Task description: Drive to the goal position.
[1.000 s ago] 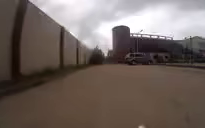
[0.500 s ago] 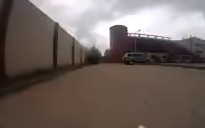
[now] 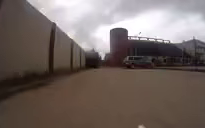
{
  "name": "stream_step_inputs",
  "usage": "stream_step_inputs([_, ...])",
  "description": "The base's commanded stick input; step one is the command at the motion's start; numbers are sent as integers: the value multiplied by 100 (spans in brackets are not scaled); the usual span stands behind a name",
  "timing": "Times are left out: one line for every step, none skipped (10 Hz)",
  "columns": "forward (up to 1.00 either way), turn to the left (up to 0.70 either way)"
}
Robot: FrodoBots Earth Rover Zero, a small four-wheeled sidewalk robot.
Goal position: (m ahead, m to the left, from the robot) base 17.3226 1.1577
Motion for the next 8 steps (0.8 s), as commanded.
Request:
stream_step_inputs([100, 0])
stream_step_inputs([100, 0])
stream_step_inputs([100, 0])
stream_step_inputs([100, 0])
stream_step_inputs([100, 0])
stream_step_inputs([100, 0])
stream_step_inputs([100, 0])
stream_step_inputs([100, -6])
